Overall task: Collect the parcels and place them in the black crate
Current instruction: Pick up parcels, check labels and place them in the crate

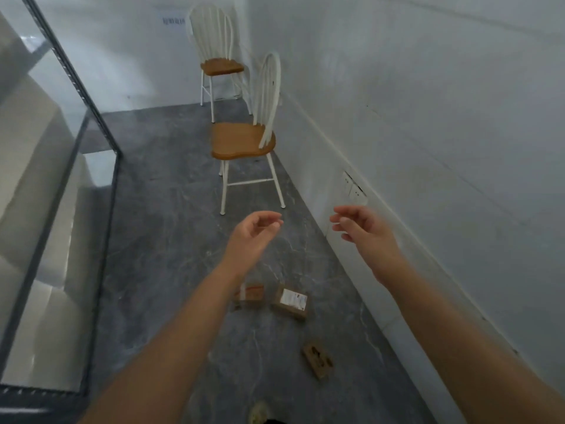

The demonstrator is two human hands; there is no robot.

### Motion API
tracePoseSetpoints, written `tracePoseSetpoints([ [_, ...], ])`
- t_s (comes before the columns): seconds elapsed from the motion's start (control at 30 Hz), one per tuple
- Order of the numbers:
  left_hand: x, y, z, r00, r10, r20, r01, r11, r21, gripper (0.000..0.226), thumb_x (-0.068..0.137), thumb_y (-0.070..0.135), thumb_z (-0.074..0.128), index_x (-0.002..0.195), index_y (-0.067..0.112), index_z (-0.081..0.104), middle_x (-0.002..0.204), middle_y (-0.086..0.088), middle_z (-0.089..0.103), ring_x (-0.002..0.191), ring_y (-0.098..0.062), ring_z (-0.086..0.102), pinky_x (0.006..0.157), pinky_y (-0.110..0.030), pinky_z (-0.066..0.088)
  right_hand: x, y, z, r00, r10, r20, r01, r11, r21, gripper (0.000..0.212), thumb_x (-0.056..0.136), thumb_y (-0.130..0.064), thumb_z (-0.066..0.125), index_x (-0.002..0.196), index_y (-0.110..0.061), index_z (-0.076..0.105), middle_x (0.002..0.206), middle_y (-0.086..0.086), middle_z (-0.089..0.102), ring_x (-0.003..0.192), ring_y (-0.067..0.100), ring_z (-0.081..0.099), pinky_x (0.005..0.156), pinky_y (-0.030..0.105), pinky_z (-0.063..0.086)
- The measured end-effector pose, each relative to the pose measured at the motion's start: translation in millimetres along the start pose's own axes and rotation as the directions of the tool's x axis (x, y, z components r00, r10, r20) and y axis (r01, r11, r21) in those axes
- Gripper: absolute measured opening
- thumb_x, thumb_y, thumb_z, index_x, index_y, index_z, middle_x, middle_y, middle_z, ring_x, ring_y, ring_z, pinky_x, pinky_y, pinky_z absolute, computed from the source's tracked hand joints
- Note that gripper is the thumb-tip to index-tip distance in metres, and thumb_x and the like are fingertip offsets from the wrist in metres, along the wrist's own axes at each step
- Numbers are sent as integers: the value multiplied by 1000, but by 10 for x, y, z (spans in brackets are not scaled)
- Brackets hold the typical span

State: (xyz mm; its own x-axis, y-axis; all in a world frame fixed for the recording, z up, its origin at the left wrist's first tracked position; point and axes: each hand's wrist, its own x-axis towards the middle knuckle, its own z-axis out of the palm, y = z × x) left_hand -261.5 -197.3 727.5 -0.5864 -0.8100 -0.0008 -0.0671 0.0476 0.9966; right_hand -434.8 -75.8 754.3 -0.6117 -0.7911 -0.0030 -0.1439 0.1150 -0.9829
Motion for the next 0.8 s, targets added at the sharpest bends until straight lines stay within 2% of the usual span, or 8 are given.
tracePoseSetpoints([
  [0.2, 867, -775, 205, 989, -147, -12, 147, 989, -26, 18, 91, 6, 58, 92, 23, 63, 94, 0, 66, 94, -15, 61, 88, -24, 48, 932, 837, 27, 995, 99, 0, -99, 995, -25, 19, 91, -6, 54, 92, -23, 63, 89, -6, 68, 77, -4, 64, 72, 9, 50],
  [0.3, 1200, -1443, 301, 983, -176, -57, 174, 984, -36, 15, 91, 4, 58, 94, 17, 63, 94, -1, 65, 87, -10, 60, 80, -13, 48, 1341, 1530, 169, 992, 125, 23, -124, 992, -38, 15, 90, -1, 55, 97, -11, 62, 91, 2, 67, 81, 4, 63, 77, 13, 50],
  [0.4, 1446, -2252, 381, 978, -199, -61, 200, 980, 13, 14, 91, 3, 57, 103, 9, 63, 94, 1, 64, 82, 1, 59, 71, -3, 45, 1637, 2335, 335, 988, 144, 50, -141, 988, -65, 14, 90, 1, 55, 100, -7, 61, 92, 4, 65, 80, 3, 59, 72, 6, 48],
  [0.5, 1645, -3392, 542, 975, -218, -47, 221, 973, 70, 15, 92, 7, 58, 104, 14, 61, 97, 4, 63, 84, 2, 57, 71, -3, 44, 1898, 3526, 513, 985, 164, 47, -158, 981, -116, 15, 89, 0, 56, 101, -7, 62, 94, 5, 64, 81, 6, 58, 70, 4, 45],
  [0.6, 1812, -4591, 646, 966, -258, -19, 258, 957, 131, 16, 92, 11, 59, 102, 22, 60, 106, 0, 61, 94, -7, 57, 75, -10, 44, 2077, 4791, 669, 974, 218, 54, -203, 957, -206, 15, 89, -2, 57, 103, -6, 63, 95, 6, 64, 82, 8, 57, 66, 1, 43],
  [0.7, 1956, -5654, 718, 967, -255, 11, 248, 951, 186, 22, 92, 14, 59, 95, 36, 60, 103, 10, 62, 96, -2, 57, 69, -3, 45, 2206, 5935, 746, 958, 278, 71, -249, 928, -276, 15, 90, -4, 57, 102, -10, 62, 95, 5, 63, 80, 6, 56, 63, 0, 42],
  [0.8, 2098, -6454, 761, 957, -290, -4, 283, 933, 222, 19, 93, 16, 58, 99, 34, 59, 105, 8, 61, 101, -6, 56, 72, -3, 44, 2304, 6806, 839, 947, 317, 56, -283, 902, -325, 19, 89, -3, 57, 107, -6, 63, 99, 7, 64, 86, 11, 58, 63, 4, 43],
])
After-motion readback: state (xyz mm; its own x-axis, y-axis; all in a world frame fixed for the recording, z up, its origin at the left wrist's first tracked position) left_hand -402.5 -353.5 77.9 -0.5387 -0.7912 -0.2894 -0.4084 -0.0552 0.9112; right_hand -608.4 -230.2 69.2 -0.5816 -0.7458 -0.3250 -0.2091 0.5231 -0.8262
